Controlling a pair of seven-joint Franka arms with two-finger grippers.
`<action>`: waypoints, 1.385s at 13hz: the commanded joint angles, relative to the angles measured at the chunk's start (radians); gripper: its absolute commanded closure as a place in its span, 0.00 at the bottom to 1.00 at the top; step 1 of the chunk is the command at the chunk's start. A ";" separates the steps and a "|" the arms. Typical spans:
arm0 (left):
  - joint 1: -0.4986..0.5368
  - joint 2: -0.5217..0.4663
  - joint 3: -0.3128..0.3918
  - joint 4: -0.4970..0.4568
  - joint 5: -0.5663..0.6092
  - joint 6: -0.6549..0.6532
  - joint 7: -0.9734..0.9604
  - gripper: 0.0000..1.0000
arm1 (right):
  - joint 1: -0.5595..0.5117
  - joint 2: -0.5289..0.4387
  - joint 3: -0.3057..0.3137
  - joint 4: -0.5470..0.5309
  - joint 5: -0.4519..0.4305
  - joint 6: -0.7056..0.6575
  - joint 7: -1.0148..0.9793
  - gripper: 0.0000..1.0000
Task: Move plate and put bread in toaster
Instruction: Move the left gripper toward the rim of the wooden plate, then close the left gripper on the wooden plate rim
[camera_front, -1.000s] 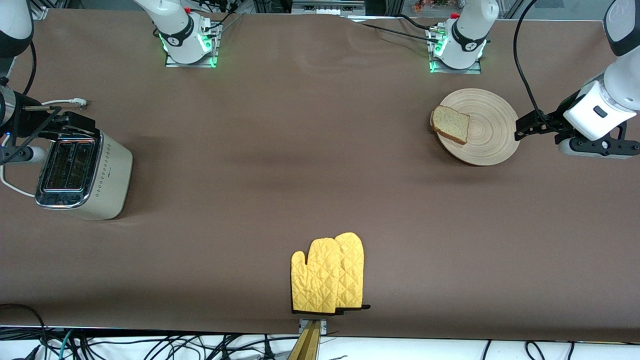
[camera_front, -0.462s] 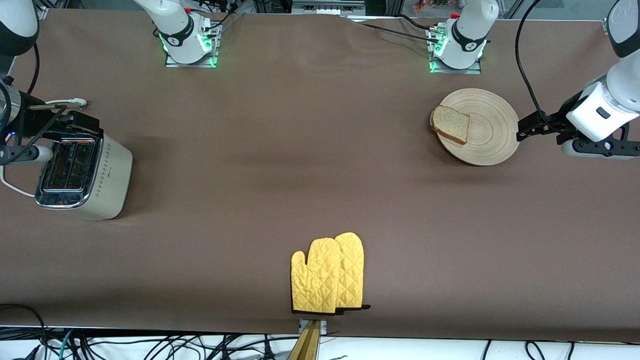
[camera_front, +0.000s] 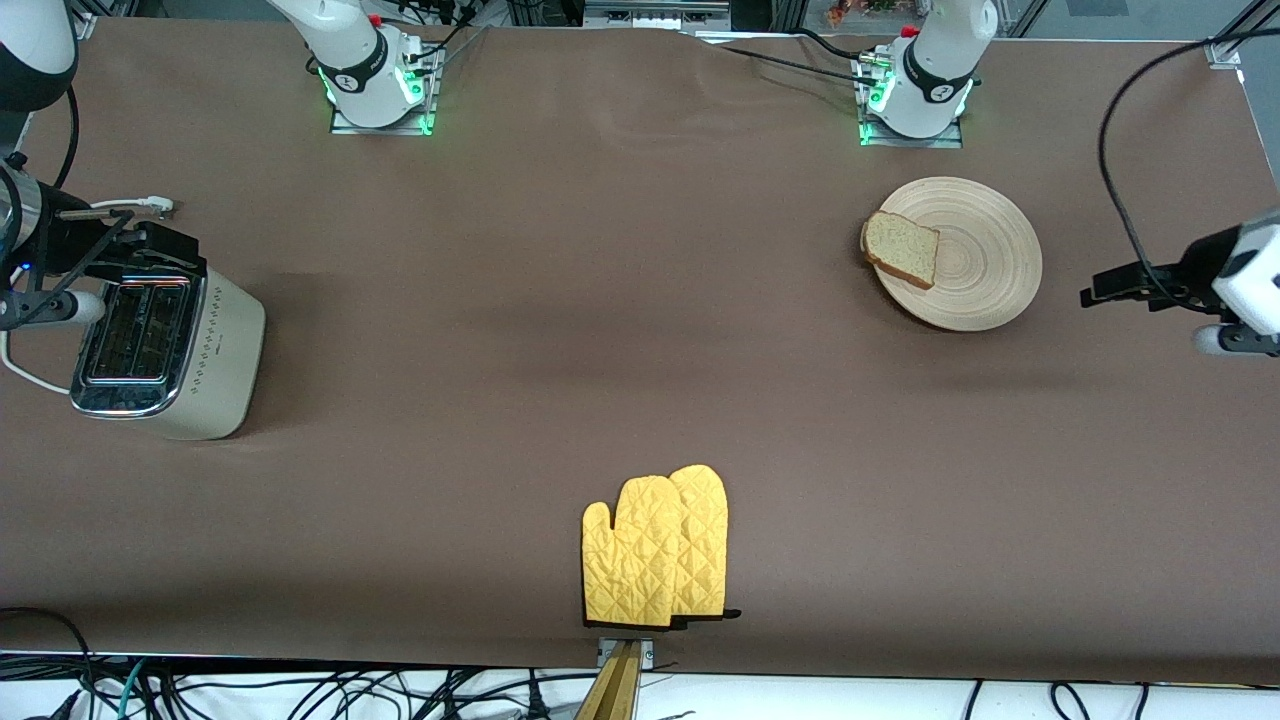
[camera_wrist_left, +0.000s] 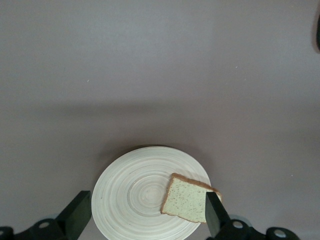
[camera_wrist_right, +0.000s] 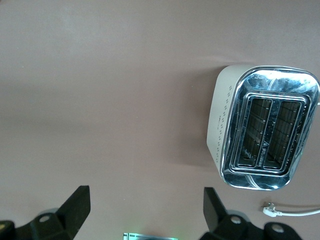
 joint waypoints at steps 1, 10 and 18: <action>0.135 0.110 -0.011 0.035 -0.111 -0.062 0.174 0.00 | -0.001 0.009 0.001 0.026 0.000 -0.009 0.007 0.00; 0.494 0.482 -0.012 0.005 -0.262 -0.246 0.676 0.00 | -0.001 0.008 0.001 0.026 0.000 -0.007 0.007 0.00; 0.559 0.510 -0.018 -0.244 -0.296 -0.067 0.848 0.10 | -0.001 0.008 -0.001 0.026 0.000 -0.007 0.005 0.00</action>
